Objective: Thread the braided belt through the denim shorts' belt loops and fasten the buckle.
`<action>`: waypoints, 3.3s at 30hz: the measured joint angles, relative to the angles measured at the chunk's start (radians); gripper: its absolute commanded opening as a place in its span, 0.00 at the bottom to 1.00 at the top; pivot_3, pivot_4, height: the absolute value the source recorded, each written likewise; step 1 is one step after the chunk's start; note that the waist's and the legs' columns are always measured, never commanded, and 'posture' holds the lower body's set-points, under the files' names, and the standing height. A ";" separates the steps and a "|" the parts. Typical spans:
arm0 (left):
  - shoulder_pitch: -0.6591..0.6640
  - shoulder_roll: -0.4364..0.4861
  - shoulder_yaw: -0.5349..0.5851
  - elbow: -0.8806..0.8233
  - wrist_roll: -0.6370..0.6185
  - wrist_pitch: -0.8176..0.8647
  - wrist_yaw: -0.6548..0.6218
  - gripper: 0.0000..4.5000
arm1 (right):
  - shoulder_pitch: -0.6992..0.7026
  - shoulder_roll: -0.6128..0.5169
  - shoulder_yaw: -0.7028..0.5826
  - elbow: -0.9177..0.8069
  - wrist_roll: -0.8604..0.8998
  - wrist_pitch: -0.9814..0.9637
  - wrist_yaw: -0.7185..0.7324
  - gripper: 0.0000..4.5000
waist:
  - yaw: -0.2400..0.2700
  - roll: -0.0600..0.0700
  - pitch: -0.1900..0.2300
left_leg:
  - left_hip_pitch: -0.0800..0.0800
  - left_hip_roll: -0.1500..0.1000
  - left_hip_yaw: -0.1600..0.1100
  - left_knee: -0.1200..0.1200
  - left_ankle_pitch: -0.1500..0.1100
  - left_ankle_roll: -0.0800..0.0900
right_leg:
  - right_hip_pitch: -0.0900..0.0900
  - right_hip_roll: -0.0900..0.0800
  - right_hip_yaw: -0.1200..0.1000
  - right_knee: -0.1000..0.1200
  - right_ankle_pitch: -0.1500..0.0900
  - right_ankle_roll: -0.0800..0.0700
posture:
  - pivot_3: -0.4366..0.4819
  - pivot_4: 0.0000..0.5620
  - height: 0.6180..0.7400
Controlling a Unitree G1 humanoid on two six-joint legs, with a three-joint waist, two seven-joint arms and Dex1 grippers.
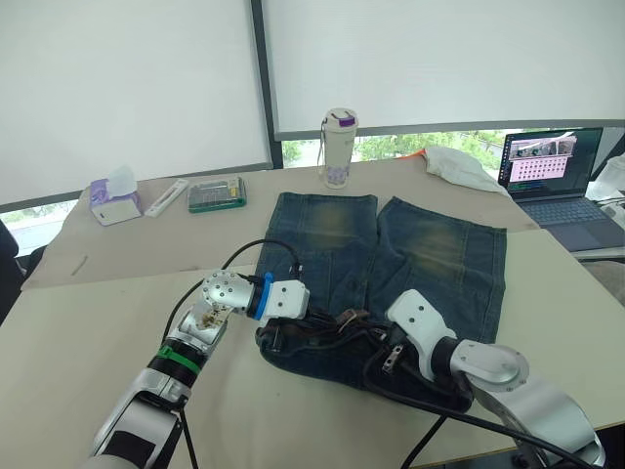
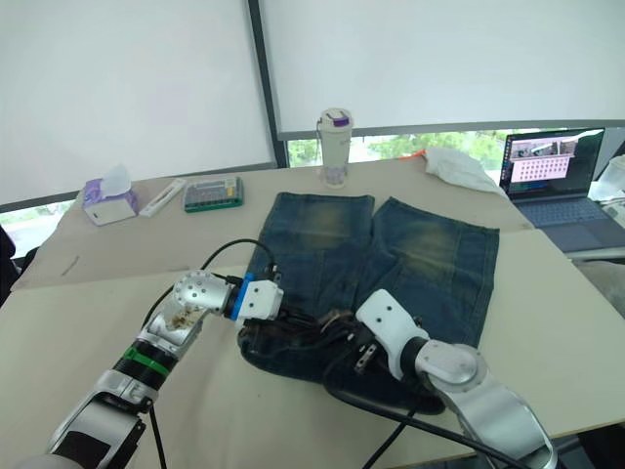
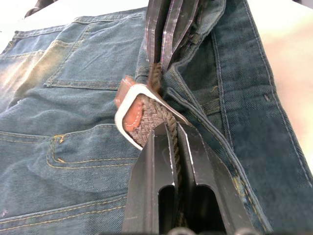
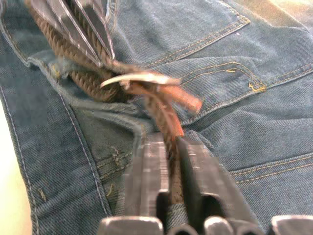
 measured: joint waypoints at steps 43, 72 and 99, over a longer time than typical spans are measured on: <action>0.078 0.005 0.212 -0.254 -0.365 0.690 0.164 0.60 | 0.100 -0.284 0.031 -0.059 -0.207 -0.150 0.068 0.00 | -0.005 0.001 -0.001 | 0.001 0.002 0.000 0.000 0.000 0.000 | 0.000 0.000 0.001 0.001 0.000 0.000 | 0.48 0.27 1.00; 0.289 0.171 0.070 -0.089 -0.154 0.279 0.097 0.01 | 0.741 -0.225 -0.414 -0.192 -0.410 -0.251 0.111 0.00 | 0.020 0.002 -0.008 | 0.017 0.003 0.003 -0.004 -0.004 0.004 | 0.020 -0.001 0.002 -0.011 -0.003 0.004 | 0.48 0.27 1.00; 0.134 0.023 -0.006 -0.319 -0.271 0.749 0.238 0.00 | 0.326 -0.127 -0.093 -0.045 -0.073 -0.210 0.001 0.01 | -0.002 -0.003 0.005 | 0.014 0.002 0.002 -0.005 -0.004 0.002 | 0.016 -0.001 0.002 -0.012 -0.002 0.002 | 0.48 0.27 1.00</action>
